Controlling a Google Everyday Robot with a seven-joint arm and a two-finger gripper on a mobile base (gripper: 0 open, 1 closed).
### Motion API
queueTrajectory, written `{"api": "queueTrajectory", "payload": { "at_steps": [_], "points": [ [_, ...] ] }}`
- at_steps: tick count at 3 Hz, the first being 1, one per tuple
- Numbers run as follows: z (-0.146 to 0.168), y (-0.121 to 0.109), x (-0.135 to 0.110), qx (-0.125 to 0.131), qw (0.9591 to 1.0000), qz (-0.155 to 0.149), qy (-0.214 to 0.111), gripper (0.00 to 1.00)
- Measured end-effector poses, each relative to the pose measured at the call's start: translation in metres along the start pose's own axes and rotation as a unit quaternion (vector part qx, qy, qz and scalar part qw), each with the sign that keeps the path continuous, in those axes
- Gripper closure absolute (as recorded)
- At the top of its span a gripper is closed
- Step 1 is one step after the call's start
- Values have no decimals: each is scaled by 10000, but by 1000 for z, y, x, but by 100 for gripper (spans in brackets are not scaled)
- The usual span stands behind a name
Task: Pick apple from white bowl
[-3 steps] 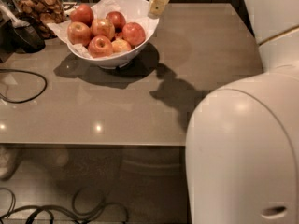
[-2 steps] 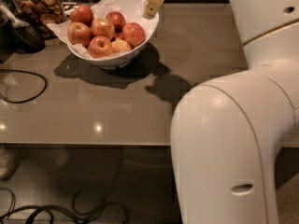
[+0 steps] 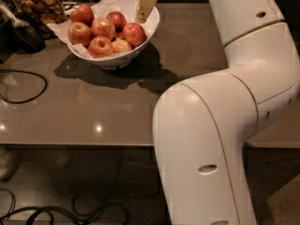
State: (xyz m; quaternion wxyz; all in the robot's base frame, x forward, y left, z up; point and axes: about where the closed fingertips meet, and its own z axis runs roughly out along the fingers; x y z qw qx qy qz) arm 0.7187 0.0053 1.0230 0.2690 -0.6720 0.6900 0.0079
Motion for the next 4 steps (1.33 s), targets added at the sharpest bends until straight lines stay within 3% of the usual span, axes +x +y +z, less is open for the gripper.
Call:
{"api": "queueTrajectory", "payload": {
  "at_steps": [1,3,4],
  "points": [
    [14,-2,-4,-46,10000,-38,73,19],
    [33,-5,-6,-125,9997,-88,168,21],
    [40,-6,-1,-162,9996,-68,208,32]
  ]
}}
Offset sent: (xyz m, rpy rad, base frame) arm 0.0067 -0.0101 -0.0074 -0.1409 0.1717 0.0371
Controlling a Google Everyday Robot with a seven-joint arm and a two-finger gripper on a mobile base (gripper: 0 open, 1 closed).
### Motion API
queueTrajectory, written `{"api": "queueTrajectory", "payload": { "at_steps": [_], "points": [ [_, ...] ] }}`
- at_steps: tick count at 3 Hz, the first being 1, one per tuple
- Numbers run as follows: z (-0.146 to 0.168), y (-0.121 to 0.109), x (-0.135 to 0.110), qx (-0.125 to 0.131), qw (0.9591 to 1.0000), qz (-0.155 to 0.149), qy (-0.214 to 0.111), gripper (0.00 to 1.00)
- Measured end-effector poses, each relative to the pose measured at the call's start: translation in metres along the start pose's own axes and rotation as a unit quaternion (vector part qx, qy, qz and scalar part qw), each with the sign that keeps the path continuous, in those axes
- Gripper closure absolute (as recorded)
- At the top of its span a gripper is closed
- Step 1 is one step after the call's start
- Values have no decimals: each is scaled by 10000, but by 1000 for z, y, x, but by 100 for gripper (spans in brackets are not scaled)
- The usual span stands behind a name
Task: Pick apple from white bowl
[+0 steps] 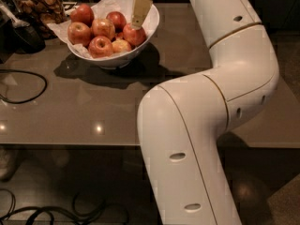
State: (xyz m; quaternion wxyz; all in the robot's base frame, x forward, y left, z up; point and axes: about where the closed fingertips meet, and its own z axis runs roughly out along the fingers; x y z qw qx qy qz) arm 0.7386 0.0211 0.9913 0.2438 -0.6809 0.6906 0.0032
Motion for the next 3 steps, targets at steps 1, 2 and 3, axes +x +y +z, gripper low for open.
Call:
{"api": "queueTrajectory", "payload": {
  "at_steps": [1,2,3],
  "points": [
    [10,0,3,-67,10000,12,54,32],
    [22,1,9,-160,9998,53,120,29],
    [30,1,12,-205,9996,64,194,30]
  ]
}}
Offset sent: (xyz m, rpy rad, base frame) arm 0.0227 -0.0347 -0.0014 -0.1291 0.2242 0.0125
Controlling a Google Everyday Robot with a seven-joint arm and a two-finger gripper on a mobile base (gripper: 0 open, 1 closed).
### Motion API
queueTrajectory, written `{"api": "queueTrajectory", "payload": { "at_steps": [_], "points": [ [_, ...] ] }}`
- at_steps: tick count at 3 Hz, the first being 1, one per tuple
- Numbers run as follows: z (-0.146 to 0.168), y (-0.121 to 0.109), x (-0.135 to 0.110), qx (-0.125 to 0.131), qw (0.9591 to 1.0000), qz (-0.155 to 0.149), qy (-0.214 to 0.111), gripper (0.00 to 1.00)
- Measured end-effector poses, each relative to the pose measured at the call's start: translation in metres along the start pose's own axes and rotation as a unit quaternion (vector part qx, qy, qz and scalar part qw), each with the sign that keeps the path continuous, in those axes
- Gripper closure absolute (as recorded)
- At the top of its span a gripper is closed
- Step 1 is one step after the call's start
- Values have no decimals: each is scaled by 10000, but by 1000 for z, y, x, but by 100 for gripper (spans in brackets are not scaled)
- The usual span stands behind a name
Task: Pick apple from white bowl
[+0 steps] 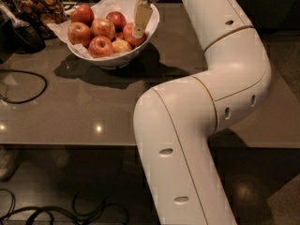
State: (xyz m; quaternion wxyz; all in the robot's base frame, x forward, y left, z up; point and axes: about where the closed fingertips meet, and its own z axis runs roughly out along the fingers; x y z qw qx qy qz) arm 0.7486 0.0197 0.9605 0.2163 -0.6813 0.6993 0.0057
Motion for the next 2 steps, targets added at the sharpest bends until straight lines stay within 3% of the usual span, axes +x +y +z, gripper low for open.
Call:
{"api": "queueTrajectory", "payload": {
  "at_steps": [2],
  "points": [
    [11,0,3,-61,9998,-36,160,31]
  ]
}}
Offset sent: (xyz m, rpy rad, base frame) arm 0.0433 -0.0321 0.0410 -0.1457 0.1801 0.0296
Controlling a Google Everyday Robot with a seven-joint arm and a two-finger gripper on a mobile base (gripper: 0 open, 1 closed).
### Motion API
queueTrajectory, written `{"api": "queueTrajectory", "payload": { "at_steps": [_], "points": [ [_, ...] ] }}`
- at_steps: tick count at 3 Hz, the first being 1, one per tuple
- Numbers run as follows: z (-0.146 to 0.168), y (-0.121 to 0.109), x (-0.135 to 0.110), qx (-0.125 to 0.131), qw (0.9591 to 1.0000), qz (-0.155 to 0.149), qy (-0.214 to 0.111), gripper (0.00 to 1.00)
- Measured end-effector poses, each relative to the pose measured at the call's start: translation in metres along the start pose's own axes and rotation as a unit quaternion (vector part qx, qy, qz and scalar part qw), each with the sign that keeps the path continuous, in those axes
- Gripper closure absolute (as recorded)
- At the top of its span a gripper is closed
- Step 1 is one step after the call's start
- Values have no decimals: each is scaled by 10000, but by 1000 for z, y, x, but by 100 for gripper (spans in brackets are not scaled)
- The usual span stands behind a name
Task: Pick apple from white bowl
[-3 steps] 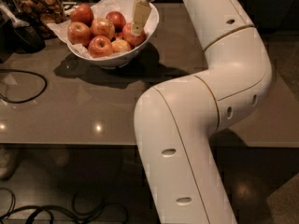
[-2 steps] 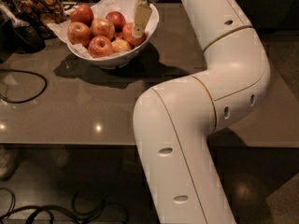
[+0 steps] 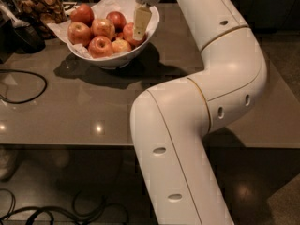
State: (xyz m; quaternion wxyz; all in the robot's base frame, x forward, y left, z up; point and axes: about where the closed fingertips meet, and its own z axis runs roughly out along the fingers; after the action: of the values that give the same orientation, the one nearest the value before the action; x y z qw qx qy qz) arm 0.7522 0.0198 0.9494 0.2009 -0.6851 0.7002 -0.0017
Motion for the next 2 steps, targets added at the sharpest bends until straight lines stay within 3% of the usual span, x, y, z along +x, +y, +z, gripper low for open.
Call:
{"api": "queueTrajectory", "payload": {
  "at_steps": [2],
  "points": [
    [3,0,0,-3,9998,-107,147,30]
  ]
}}
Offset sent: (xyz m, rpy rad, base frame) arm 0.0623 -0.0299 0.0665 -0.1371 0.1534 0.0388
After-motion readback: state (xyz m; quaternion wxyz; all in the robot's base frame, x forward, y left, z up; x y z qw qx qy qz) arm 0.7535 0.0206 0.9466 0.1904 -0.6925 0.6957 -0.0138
